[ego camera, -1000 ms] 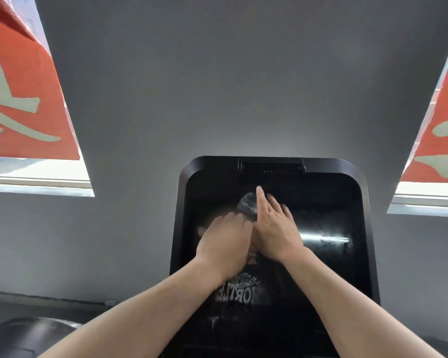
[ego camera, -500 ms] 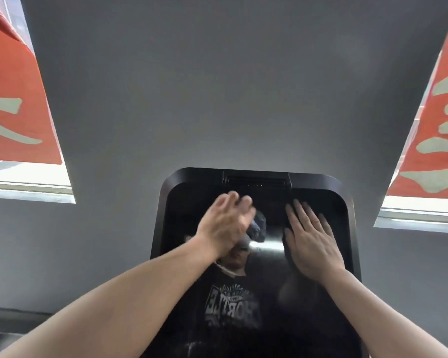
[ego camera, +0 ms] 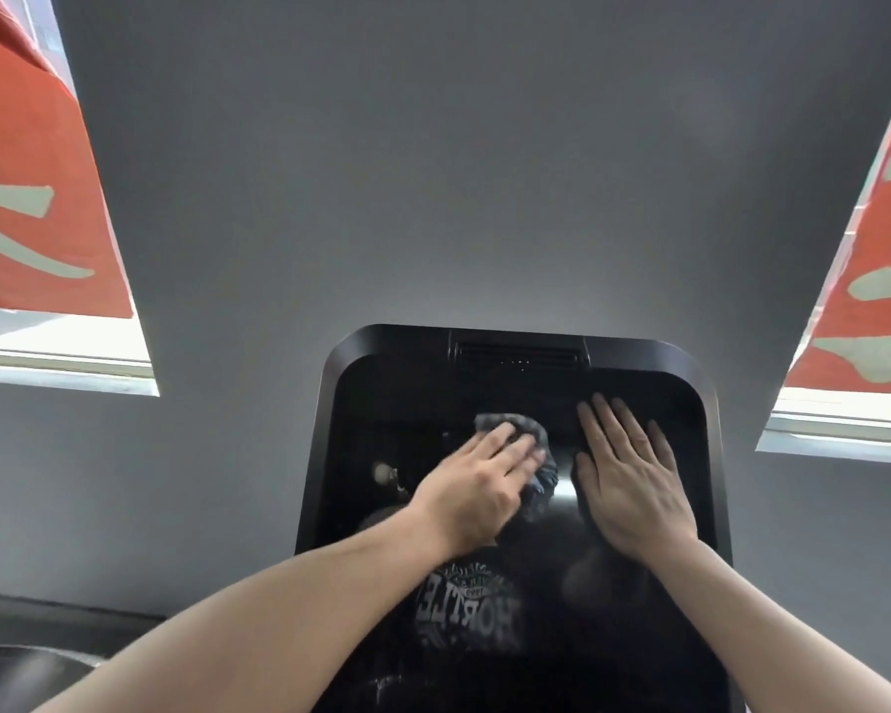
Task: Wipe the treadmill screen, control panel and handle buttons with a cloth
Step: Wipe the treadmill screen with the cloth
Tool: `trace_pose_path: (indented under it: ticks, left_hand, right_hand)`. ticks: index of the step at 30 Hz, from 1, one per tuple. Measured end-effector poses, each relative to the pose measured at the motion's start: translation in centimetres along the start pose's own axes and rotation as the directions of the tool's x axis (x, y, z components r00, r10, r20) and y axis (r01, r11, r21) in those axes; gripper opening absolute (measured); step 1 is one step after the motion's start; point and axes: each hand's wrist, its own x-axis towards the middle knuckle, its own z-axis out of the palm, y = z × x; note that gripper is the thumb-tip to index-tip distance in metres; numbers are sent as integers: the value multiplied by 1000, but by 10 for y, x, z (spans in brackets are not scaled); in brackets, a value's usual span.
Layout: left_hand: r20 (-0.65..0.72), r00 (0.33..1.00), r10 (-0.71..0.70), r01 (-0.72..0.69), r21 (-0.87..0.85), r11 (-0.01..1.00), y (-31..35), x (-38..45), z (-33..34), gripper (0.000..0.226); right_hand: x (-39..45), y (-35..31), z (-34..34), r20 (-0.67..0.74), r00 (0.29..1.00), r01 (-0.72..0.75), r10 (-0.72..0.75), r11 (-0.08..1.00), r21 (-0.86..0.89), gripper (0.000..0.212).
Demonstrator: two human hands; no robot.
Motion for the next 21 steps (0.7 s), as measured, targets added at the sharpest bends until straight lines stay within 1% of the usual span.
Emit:
trace_pose_path:
  ticks: [1,3,4,5,6,7,8,9,10,11,12,13,14,15,16,17,18,19,21]
  left_hand:
    - [-44,999,-10,9,-20,1000,-10,1,-6,53]
    - [-130,981,-144,137,-68,988,-34,6,-17,49]
    - [-138,967,-214,206,-70,976,-35,5,-22,50]
    - [-143,963,-230,223,-60,973,-27,2,-21,50]
    - [-136,973,-185,181,-45,982,-11,-1,-13,51]
    - [-94,991,-99,95,-47,994,5,-5,-8,52]
    - [-73,997,-8,4,-51,999,12,-8,-9,54]
    - [-65,997,38,-42,-58,997,8,-6,-14,54]
    - [-113,993,22,-29,-58,998,-5,0,-19,52]
    - [-185,982,-37,28,-50,998,-19,7,-23,47]
    - [-219,969,-117,108,-49,993,-27,12,-27,43]
    - [-228,956,-184,182,-30,983,-26,13,-27,39]
    - [-196,964,-182,185,-2,983,-15,13,-18,35]
    - [-150,984,-97,103,27,994,1,9,-5,30]
    - [-108,994,26,-21,45,999,11,4,2,29]
    - [-114,986,120,-116,39,993,9,2,0,32]
    - [-140,981,131,-131,10,991,-1,3,-6,35]
    - [-173,983,67,-74,-33,997,-16,7,-12,34]
    - [-287,947,-147,124,-95,988,-34,13,-25,32]
  right_hand:
    - [1,-1,1,-13,1000,-6,6,1000,8,66]
    - [1,-1,4,-26,1000,-8,8,1000,21,66]
    - [1,-1,6,-35,999,-10,11,1000,24,66]
    - [0,-1,8,-45,999,-16,17,1000,23,66]
    - [-1,-1,9,-55,998,-21,22,1000,20,66]
    - [-2,-1,10,-67,997,-22,23,1000,21,66]
    - [-2,-1,11,-82,996,-20,22,1000,24,66]
    - [-2,-1,11,-96,995,-16,19,999,28,66]
    - [-1,-1,12,-104,994,-12,16,999,33,66]
    - [-1,-1,13,-110,994,-11,15,999,39,66]
    - [-1,-1,14,-114,993,-12,17,999,42,65]
    - [-2,0,14,-119,993,-16,21,999,40,65]
    - [-2,0,15,-125,992,-18,23,999,35,65]
    - [-3,0,15,-133,991,-15,19,999,32,65]
    - [-2,0,15,-142,990,-8,12,999,31,65]
    - [-2,0,15,-150,989,-2,6,1000,30,66]
    - [-2,0,15,-155,988,0,4,1000,30,65]
    - [-2,0,15,-155,988,-2,6,1000,29,65]
    - [-2,0,17,-151,988,-12,15,1000,22,65]
